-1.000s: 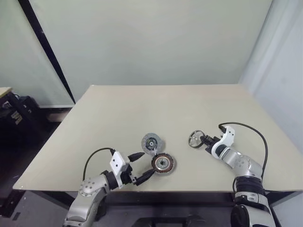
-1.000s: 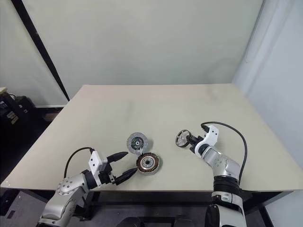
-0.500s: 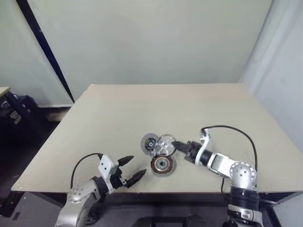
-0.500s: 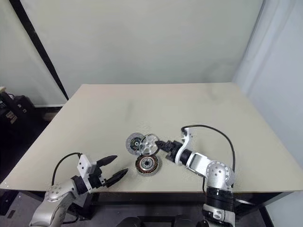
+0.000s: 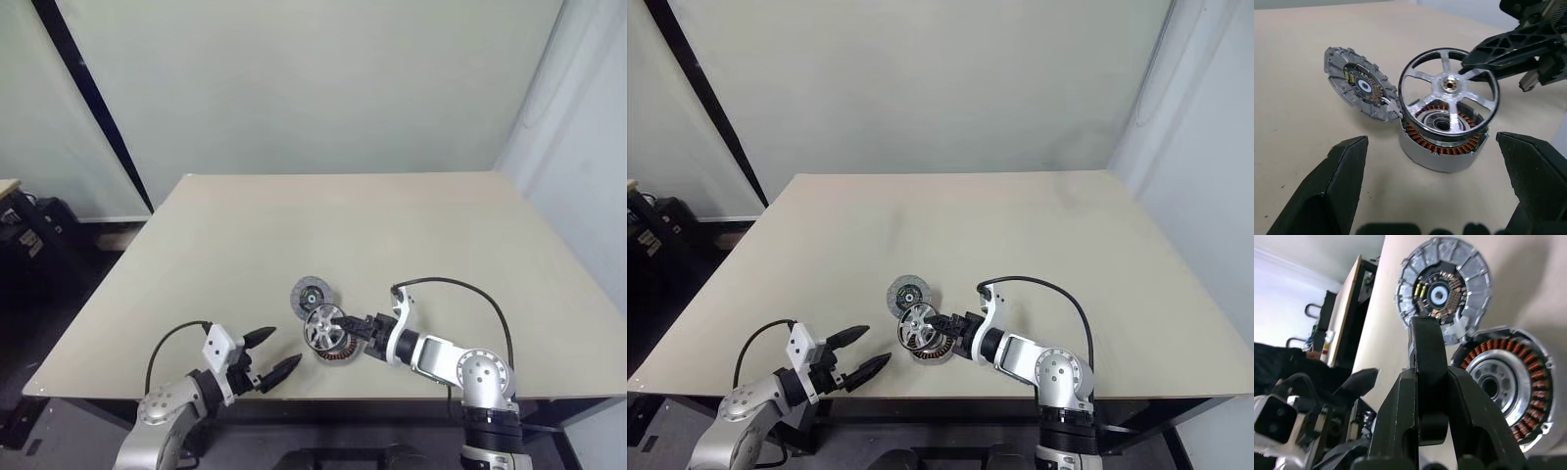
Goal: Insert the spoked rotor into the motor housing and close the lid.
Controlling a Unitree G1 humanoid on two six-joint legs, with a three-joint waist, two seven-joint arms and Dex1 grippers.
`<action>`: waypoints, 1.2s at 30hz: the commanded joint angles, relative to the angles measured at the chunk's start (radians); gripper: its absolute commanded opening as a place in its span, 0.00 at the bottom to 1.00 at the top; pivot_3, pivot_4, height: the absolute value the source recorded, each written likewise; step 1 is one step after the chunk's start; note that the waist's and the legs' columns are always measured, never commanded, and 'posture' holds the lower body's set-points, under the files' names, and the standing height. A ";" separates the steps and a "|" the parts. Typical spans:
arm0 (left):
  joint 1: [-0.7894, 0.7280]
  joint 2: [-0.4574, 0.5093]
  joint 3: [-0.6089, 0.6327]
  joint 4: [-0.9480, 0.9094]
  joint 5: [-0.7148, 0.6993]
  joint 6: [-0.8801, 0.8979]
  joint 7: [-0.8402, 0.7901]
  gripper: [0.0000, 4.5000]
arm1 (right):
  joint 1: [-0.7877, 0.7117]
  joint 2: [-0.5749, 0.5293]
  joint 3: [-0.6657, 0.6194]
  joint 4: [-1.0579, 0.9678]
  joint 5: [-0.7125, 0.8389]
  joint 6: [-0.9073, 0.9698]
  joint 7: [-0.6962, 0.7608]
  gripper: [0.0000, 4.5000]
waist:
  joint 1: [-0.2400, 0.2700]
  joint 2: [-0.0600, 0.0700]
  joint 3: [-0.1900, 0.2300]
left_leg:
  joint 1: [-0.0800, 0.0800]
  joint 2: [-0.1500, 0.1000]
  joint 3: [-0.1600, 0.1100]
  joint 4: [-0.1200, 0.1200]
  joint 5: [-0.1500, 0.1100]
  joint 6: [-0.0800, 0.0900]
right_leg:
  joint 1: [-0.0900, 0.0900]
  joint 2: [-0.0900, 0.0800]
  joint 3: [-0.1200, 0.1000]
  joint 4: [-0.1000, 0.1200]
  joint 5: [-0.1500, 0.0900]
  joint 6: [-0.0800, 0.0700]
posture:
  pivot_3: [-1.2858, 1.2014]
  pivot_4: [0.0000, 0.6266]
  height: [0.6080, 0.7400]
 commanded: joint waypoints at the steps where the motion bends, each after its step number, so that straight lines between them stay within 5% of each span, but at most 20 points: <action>1: -0.017 0.011 0.002 -0.039 -0.001 -0.011 -0.004 1.00 | -0.012 -0.010 0.024 -0.004 -0.014 -0.030 0.016 0.10 | 0.000 0.000 0.000 | 0.000 0.000 0.000 0.000 0.000 0.000 | 0.000 0.000 0.000 0.000 0.000 0.000 | 0.52 0.00 1.00; 14: -0.028 0.007 -0.007 -0.032 0.006 -0.018 -0.009 1.00 | 0.011 -0.070 0.069 0.022 -0.079 -0.086 0.035 0.10 | 0.000 0.000 0.000 | -0.005 0.000 0.000 0.001 0.000 0.000 | -0.004 0.000 0.000 0.000 0.000 0.000 | 0.52 0.00 1.00; 24: -0.030 0.001 -0.017 -0.032 0.012 -0.022 -0.014 1.00 | 0.000 -0.157 0.126 -0.064 -0.120 -0.106 0.058 0.86 | 0.000 -0.001 0.000 | -0.007 0.000 0.000 0.002 0.000 0.000 | -0.005 0.000 0.000 0.001 0.000 0.000 | 0.52 0.00 1.00; 27: -0.029 0.001 -0.016 -0.033 0.012 -0.023 -0.015 1.00 | -0.013 -0.240 0.160 -0.138 -0.156 -0.114 0.077 0.86 | 0.000 -0.001 0.000 | -0.007 0.000 0.000 0.002 0.000 0.000 | -0.005 0.000 0.000 0.001 0.000 0.000 | 0.52 0.00 1.00; 31: -0.029 0.001 -0.012 -0.031 0.012 -0.024 -0.013 1.00 | -0.017 -0.402 0.335 -0.209 -0.366 -0.373 0.163 0.86 | 0.000 -0.001 0.000 | -0.007 -0.001 0.000 0.004 0.000 0.000 | -0.005 -0.001 0.000 0.000 0.000 0.000 | 0.52 0.00 1.00; 36: -0.032 0.003 -0.007 -0.026 0.011 -0.025 -0.011 1.00 | 0.004 -0.346 0.467 -0.134 -0.523 -0.651 0.180 0.57 | -0.004 -0.002 -0.001 | -0.006 0.001 0.001 0.002 0.000 0.000 | -0.006 0.001 -0.001 0.001 0.000 0.000 | 0.52 0.00 1.00</action>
